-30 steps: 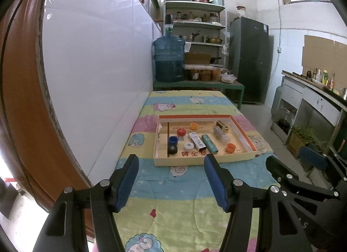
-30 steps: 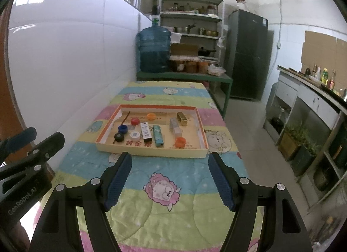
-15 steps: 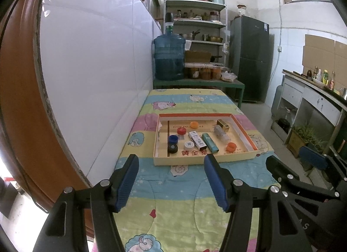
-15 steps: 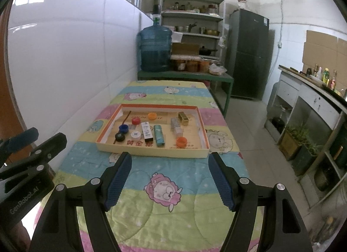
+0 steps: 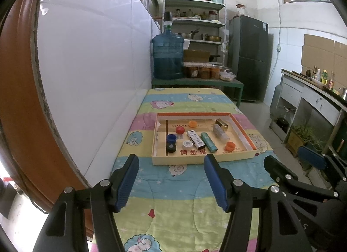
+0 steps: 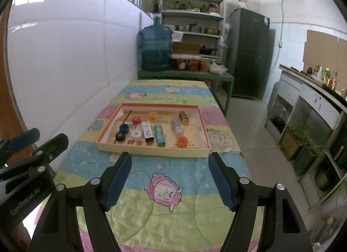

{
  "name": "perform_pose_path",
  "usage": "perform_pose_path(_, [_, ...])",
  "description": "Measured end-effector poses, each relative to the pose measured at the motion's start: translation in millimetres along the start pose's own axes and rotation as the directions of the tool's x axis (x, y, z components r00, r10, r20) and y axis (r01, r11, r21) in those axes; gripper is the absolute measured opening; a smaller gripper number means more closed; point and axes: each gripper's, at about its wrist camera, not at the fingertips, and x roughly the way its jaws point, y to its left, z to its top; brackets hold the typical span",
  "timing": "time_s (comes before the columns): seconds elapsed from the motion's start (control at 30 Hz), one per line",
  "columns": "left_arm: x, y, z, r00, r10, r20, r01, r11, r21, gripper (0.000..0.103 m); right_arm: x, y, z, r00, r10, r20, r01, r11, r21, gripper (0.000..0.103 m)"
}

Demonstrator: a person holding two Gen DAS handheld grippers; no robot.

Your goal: Organize rigid objects

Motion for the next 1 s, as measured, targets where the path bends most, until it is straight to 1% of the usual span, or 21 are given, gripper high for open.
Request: perform_pose_path(1.0, [3.2,-11.7,-13.4,1.0,-0.021,-0.018,0.021,1.0,-0.001,0.063,15.4,2.3,-2.8,1.0,0.004,-0.016,-0.004,1.0,0.008,0.075])
